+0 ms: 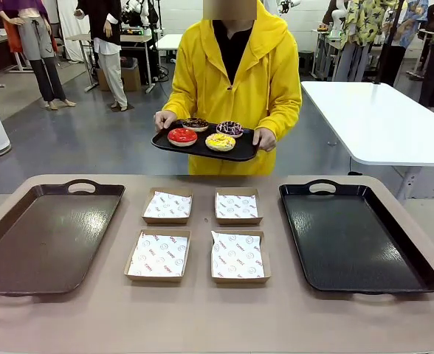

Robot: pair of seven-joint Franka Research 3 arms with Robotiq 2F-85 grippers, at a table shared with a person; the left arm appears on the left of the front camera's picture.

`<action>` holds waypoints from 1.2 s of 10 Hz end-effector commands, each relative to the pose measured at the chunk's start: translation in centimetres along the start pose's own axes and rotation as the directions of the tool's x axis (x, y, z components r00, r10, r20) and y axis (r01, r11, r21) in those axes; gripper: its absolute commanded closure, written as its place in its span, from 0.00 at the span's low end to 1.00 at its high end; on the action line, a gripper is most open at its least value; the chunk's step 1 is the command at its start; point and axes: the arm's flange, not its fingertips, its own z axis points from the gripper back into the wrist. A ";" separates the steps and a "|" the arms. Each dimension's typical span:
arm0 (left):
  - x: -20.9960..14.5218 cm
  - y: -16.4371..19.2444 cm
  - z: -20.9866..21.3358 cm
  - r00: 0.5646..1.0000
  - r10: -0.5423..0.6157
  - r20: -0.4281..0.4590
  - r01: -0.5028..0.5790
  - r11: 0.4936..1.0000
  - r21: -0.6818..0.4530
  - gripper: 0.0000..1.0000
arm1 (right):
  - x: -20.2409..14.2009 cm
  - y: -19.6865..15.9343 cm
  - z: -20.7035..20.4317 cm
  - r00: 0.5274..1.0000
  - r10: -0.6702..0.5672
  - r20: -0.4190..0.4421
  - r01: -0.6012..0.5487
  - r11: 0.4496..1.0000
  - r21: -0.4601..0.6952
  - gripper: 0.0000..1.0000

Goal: Individually package the donuts and arrange them on the tray.
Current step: Pick up one Paper togo box.

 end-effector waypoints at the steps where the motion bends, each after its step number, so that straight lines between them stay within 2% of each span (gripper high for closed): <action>1: 0.0 -0.5 0.0 1.000 -0.018 0.002 0.018 1.000 -0.013 0.00 | 0.2 -0.1 0.0 1.000 -0.002 0.006 0.002 1.000 0.006 0.00; 12: 0.0 -0.5 0.0 1.000 -0.018 0.002 0.018 1.000 -0.013 0.00 | 0.2 -0.1 0.0 1.000 -0.002 0.006 0.002 1.000 0.006 0.00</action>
